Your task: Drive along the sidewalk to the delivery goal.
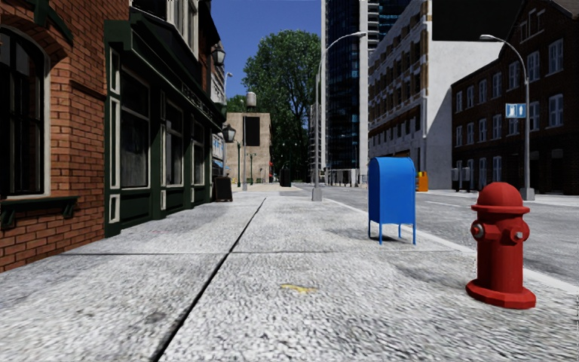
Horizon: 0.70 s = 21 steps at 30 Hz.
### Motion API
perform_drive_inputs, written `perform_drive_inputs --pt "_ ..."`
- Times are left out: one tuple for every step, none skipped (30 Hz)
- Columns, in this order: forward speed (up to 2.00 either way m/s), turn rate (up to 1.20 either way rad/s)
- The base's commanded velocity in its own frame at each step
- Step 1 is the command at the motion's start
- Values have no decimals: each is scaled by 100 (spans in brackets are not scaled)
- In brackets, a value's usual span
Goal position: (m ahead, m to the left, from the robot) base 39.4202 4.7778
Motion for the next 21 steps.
perform_drive_inputs --pt "200 0" --pt "200 0" --pt "200 0" --pt "200 0" --pt "200 0" --pt "200 0" --pt "200 0" --pt "200 0" --pt "200 0" --pt "200 0" --pt "200 0" --pt "200 0" --pt "200 0" --pt "200 0" --pt "200 0" --pt "200 0" --pt "200 0" --pt "200 0" --pt "200 0" --pt "200 0" --pt "200 0"
